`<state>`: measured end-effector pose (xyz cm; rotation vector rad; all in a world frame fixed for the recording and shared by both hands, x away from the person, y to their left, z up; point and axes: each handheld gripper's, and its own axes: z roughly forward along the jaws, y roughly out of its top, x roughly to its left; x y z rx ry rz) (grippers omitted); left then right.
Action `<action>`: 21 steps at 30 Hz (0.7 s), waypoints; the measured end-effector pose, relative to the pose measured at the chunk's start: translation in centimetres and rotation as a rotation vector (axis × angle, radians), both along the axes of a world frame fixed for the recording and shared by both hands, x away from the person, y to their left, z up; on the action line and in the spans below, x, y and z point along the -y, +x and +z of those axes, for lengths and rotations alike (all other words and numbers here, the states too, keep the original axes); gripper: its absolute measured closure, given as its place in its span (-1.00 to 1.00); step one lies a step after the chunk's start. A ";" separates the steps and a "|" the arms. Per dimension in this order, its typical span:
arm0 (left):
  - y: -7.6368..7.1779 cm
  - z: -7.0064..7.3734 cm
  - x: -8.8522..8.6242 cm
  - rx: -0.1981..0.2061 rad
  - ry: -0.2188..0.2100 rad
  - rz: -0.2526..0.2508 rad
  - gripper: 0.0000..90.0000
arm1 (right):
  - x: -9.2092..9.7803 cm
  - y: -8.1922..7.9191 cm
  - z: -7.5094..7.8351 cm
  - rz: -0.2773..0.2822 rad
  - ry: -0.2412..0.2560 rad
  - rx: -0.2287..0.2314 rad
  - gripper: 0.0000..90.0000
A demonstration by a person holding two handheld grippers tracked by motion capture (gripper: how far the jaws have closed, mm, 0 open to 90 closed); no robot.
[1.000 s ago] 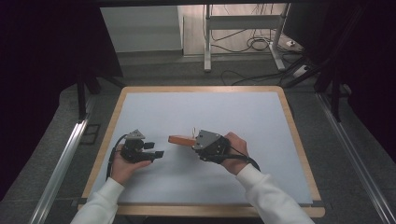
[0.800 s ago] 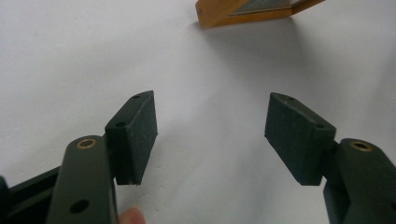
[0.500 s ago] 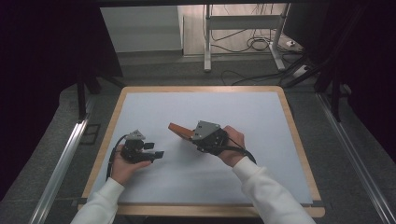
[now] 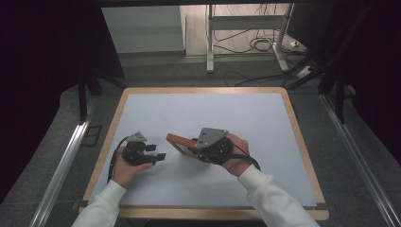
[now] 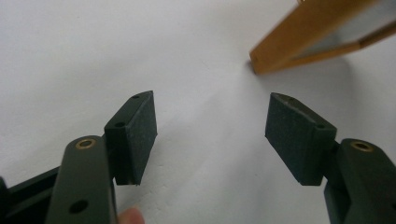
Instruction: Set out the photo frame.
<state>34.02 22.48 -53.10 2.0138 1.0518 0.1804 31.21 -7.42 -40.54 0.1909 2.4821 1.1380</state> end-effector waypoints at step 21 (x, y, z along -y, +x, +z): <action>0.0 -0.2 0.2 -0.012 -0.002 -0.005 -0.28 | 2.2 4.1 -0.3 -0.134 0.019 -0.050 0.41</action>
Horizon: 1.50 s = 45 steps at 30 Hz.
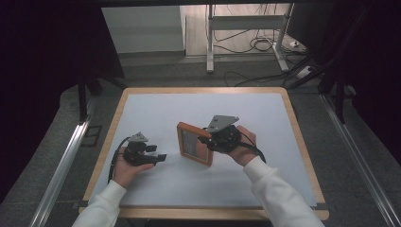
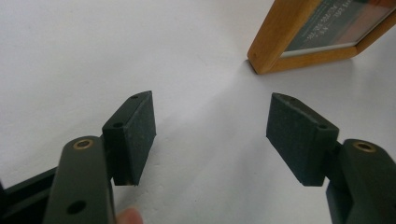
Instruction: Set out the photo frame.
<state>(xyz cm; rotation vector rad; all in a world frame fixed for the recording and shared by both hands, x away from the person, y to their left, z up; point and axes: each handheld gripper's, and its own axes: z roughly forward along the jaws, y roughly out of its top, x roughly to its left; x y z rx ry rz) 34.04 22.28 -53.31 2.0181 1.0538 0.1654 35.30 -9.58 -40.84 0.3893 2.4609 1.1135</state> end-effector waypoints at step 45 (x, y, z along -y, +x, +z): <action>-0.1 0.1 0.2 0.019 0.017 -0.023 -0.30 | 4.5 1.8 -1.7 -0.243 0.196 -0.097 -0.44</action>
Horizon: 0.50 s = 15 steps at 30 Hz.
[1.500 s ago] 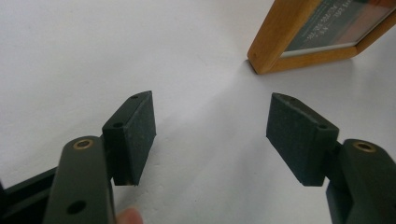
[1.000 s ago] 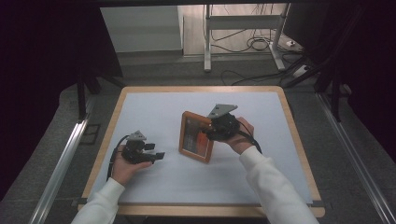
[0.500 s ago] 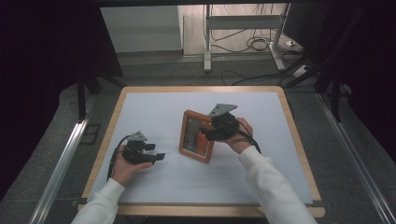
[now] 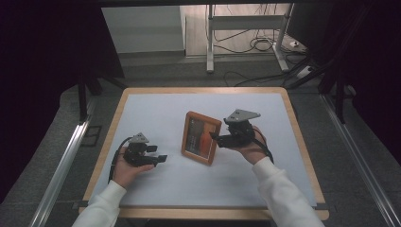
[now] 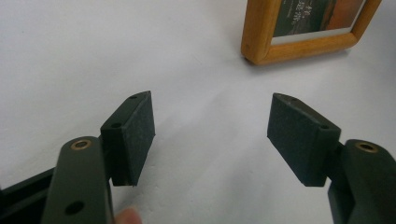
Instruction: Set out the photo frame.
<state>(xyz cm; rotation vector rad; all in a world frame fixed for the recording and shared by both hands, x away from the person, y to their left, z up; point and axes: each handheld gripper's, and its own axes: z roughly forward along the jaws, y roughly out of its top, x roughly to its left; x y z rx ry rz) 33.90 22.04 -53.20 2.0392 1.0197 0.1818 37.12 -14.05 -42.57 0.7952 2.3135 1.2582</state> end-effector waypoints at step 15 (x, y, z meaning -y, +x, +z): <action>-0.6 0.4 0.6 0.028 0.005 0.003 -0.31 | 3.5 -3.6 -3.7 0.018 0.104 -0.059 -0.25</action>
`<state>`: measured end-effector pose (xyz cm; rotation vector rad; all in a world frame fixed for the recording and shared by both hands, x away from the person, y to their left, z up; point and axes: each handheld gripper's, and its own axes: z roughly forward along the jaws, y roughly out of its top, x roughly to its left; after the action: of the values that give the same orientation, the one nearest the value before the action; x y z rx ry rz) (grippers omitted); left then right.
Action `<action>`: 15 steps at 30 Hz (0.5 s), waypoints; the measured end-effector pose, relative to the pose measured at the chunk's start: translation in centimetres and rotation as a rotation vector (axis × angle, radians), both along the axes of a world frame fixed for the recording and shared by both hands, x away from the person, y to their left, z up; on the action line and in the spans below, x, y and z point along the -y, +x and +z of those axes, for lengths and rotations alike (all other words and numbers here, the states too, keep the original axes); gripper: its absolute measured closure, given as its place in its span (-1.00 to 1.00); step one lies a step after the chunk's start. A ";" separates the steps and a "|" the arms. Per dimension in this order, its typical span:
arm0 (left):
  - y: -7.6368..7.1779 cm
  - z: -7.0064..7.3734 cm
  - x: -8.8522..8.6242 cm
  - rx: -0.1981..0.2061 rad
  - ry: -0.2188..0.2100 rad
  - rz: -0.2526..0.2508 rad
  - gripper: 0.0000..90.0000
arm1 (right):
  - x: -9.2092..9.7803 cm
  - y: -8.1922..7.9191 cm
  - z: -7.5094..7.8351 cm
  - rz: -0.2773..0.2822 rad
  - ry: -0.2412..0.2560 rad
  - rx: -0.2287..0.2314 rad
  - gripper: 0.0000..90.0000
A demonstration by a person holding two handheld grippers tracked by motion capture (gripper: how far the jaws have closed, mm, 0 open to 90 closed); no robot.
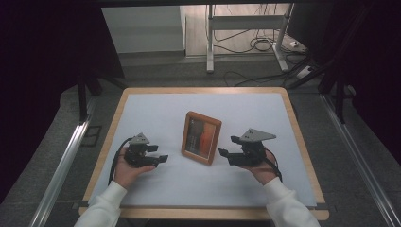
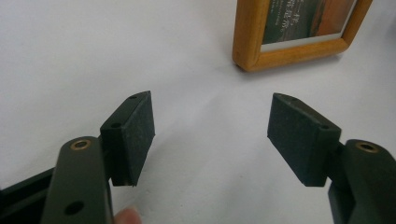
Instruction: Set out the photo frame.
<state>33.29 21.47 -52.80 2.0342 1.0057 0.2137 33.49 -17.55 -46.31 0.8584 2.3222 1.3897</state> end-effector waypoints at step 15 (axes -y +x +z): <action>-0.6 0.1 0.1 0.008 0.001 -0.003 -0.31 | -2.2 -1.7 -2.3 0.102 -0.099 -0.015 0.96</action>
<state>32.73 21.37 -52.74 2.0341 0.9981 0.2211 31.76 -15.30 -48.65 0.7333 2.4552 1.2983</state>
